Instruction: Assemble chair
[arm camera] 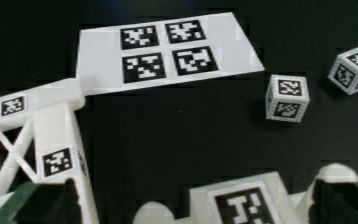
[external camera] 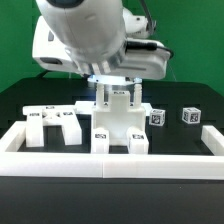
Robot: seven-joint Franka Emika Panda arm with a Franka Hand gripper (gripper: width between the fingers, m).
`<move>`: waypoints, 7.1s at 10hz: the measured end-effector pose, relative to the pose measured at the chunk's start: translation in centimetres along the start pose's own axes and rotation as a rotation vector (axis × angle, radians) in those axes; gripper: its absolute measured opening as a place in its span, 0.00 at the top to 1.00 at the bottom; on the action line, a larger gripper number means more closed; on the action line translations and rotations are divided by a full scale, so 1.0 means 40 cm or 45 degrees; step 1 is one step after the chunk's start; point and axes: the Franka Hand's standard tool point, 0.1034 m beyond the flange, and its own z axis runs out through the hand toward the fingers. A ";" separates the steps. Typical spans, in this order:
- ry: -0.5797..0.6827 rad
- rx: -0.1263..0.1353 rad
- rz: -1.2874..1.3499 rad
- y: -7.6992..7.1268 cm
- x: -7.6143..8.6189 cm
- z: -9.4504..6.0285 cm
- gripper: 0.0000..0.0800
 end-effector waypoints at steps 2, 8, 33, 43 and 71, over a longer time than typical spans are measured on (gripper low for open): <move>0.054 0.000 -0.002 -0.001 0.017 -0.011 0.19; 0.504 0.013 -0.096 -0.002 0.027 -0.174 0.19; 1.341 -0.340 -0.639 0.258 0.100 -0.083 0.19; 1.294 -0.290 -0.652 0.217 0.074 0.037 0.19; 1.179 -0.285 -0.602 0.186 0.213 0.224 0.34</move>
Offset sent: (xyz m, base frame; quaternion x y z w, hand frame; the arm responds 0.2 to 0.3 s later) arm 0.0000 0.0000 0.0000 0.0000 0.0650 0.0000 0.9979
